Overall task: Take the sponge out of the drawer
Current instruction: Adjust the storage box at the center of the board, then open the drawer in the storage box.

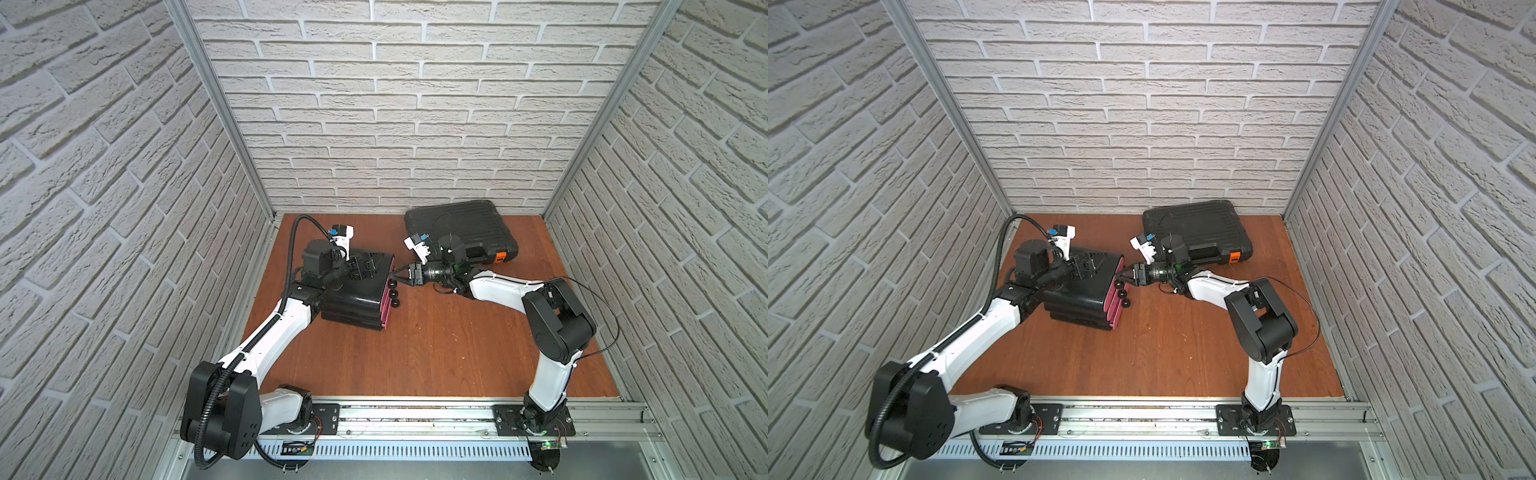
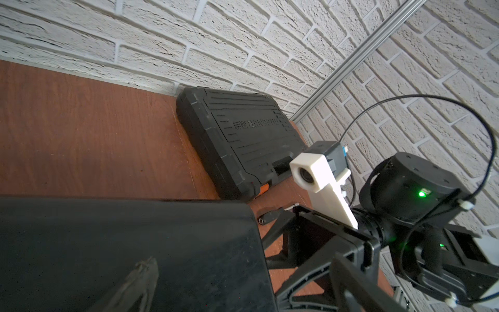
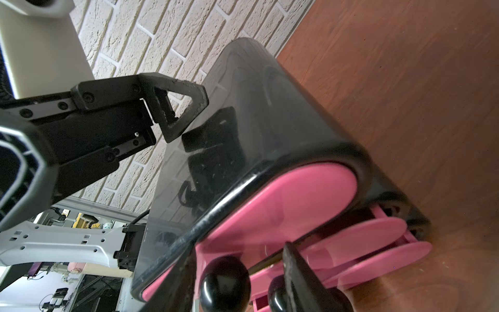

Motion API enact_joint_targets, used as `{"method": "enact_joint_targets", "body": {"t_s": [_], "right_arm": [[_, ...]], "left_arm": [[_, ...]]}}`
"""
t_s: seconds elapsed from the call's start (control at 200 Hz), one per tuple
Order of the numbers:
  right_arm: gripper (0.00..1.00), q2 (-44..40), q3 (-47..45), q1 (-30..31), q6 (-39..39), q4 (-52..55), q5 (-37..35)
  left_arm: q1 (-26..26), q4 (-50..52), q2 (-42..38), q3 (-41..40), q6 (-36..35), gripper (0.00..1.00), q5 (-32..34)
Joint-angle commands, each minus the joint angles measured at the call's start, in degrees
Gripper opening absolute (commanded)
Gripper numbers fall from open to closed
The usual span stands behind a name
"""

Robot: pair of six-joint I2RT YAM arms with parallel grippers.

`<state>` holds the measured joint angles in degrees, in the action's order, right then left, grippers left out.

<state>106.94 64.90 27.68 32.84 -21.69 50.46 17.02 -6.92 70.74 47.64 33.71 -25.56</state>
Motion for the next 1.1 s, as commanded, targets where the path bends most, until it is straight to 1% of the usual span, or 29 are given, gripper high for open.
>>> {"method": "enact_joint_targets", "body": {"t_s": [0.0, 0.1, 0.285, 0.365, 0.415, 0.48, 0.645, 0.765, 0.935, 1.095], "right_arm": [[0.5, -1.09, -1.17, 1.69, 0.22, -1.11, -0.36], [0.49, -1.88, -2.04, 2.78, -0.3, 0.99, -1.47], [0.49, -2.79, -4.68, 3.52, 0.08, 0.84, -3.36], [0.47, -2.85, -4.82, 3.85, 0.33, 0.51, -3.52], [0.44, -2.82, -4.57, 4.11, 0.14, 0.66, -3.86], [0.43, -2.86, -4.1, 4.29, -0.29, 1.32, -4.61], [0.45, -2.28, -2.23, 4.36, -1.65, 3.06, -4.94], [0.41, -1.58, -0.13, 4.39, -2.65, 4.32, -5.88], [0.36, 1.31, 3.86, 4.46, -2.26, 4.4, -4.93], [0.36, 4.25, 8.31, 4.66, -2.14, 4.92, -3.45]], "left_arm": [[-0.05, -3.16, 0.26, 0.91, 0.04, 0.98, -0.15], [-0.18, -3.63, -0.02, 0.29, 0.51, 0.98, 0.0], [-0.54, -4.16, -0.78, -0.67, 0.6, 0.98, 0.16], [-0.61, -4.64, -0.63, -0.87, 0.89, 0.98, -0.03], [-0.58, -4.77, -0.66, -1.03, 0.99, 0.98, -0.1], [-0.58, -5.04, -0.75, -1.2, 1.17, 0.98, -0.28], [-0.72, -5.15, -1.32, -1.84, 1.18, 0.98, -0.13], [-0.91, -4.97, -1.94, -2.53, 1.06, 0.98, 0.23], [-1.72, -4.6, -3.26, -3.49, 0.91, 0.98, 0.38], [-2.46, -4.34, -4.64, -4.47, 1.06, 0.98, 0.97]]}}
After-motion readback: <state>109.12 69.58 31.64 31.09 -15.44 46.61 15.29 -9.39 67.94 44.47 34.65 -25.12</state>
